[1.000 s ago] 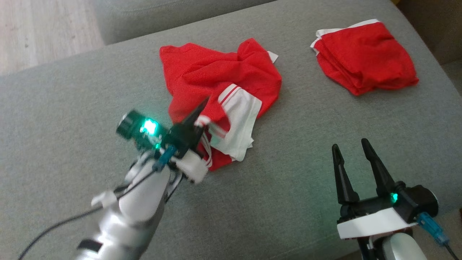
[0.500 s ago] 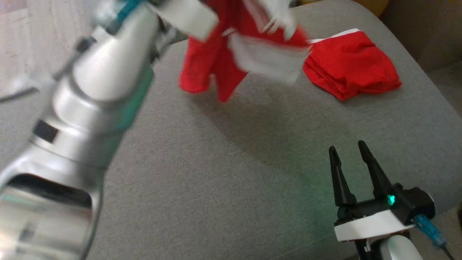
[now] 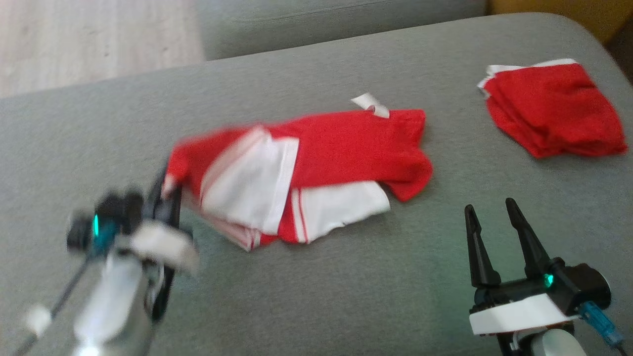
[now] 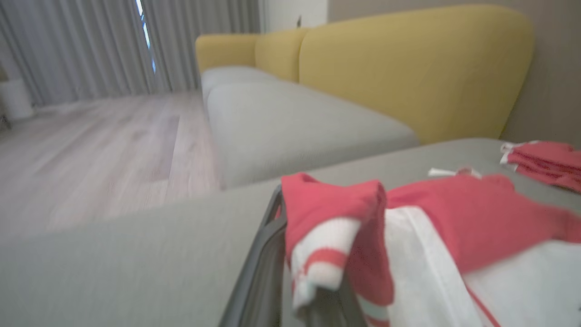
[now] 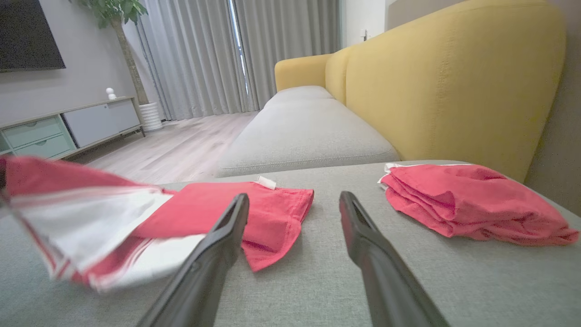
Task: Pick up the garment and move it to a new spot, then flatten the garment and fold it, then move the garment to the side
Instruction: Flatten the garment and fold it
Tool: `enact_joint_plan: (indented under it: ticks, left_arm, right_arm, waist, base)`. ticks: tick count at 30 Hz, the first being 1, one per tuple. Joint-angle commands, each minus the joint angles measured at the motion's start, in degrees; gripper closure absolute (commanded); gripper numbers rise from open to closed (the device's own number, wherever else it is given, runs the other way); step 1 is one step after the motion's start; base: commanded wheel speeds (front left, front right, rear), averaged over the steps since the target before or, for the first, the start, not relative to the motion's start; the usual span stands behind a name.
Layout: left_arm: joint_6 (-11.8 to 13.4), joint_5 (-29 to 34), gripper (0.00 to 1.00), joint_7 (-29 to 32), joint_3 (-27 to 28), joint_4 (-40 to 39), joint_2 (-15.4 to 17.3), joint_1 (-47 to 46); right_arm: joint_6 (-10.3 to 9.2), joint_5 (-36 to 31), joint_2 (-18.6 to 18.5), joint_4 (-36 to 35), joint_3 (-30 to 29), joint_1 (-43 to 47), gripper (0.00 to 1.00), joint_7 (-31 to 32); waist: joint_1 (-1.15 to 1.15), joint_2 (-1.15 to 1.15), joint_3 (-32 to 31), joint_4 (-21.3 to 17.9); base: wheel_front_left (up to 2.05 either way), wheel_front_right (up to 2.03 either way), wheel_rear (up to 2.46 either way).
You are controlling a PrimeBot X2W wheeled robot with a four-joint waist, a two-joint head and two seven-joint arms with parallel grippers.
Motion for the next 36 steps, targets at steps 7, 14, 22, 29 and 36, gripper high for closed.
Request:
enact_joint_plan:
  ticks: [7,14,22,29,36]
  left_arm:
    - [2.45,-3.97,0.00,-0.36,5.19,-1.25,-0.84,8.55]
    - [6.23,-1.05,0.00,-0.38,5.77,-2.94,-2.38,13.30]
    - [11.41,10.99,0.00,-0.38,3.21,-17.25,-2.45,19.04]
    - [8.59,19.54,0.00,-0.39,-6.03,-16.72,-3.52,15.79]
    - [7.06,22.75,0.00,0.02,-10.26,-2.27,-6.53,7.92]
  right_arm:
    - [0.39,-0.56,-1.83,-2.13,1.84,-1.02,0.00,-0.61]
    - [0.39,-0.50,-2.36,-2.18,2.09,-0.49,0.00,-0.61]
    - [0.39,-0.39,-2.45,-2.09,2.42,-0.56,0.00,-0.61]
    - [0.39,-0.25,-2.76,-2.10,2.93,-0.97,0.00,-0.61]
    - [0.39,0.11,-3.41,-2.01,3.43,-1.93,0.00,-0.61]
  waist:
    - [0.00,0.00,1.80,5.60]
    - [0.00,0.00,2.21,7.59]
    - [0.00,0.00,2.40,7.90]
    - [0.00,0.00,3.32,7.41]
    - [0.00,0.00,4.47,5.64]
  base:
    - [0.00,0.00,0.00]
    - [0.00,0.00,0.00]
    - [0.00,0.00,0.00]
    - [0.00,0.00,0.00]
    - [0.00,0.00,0.00]
